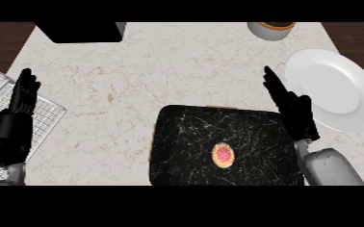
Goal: Pick the cupcake from the tray and place it in the plate
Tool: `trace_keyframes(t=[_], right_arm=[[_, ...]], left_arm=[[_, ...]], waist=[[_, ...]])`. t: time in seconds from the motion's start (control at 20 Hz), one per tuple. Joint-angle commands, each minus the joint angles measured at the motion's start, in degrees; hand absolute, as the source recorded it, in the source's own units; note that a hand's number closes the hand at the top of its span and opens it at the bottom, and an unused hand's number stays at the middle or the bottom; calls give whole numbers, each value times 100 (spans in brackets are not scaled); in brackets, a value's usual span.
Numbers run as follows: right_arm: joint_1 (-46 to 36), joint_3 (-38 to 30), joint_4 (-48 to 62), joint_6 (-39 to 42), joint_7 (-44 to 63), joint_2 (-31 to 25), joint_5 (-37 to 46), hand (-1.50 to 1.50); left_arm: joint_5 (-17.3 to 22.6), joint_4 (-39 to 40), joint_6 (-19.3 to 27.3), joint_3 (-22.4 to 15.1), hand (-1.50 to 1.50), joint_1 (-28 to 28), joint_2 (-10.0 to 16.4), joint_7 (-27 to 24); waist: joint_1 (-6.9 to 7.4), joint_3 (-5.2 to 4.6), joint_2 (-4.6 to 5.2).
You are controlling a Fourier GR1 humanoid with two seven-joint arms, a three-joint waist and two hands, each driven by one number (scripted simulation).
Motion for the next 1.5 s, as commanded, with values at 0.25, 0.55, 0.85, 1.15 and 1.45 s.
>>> trace_keyframes(t=[0.25,0.55,0.85,1.15,1.45], right_arm=[[-442,627,-1453,1589,-244,825,-1379,150],[509,952,-1466,-225,-1788,-585,2163,150],[1362,781,-976,1077,-3480,301,-159,-150],[969,938,-683,1341,-3602,-954,1507,-150],[454,1066,-1746,1244,-1854,-1500,2572,-150]], left_arm=[[156,671,-110,-674,0,-65,-661,1119],[369,810,-235,-657,0,-85,-762,1475],[202,781,-140,-876,0,-28,-992,1330],[28,935,-109,-887,0,-391,-1057,1570],[268,883,-417,-630,0,-285,-830,1664]], waist=[[70,27,132],[-73,31,92],[103,39,129],[142,18,107],[149,6,79]])
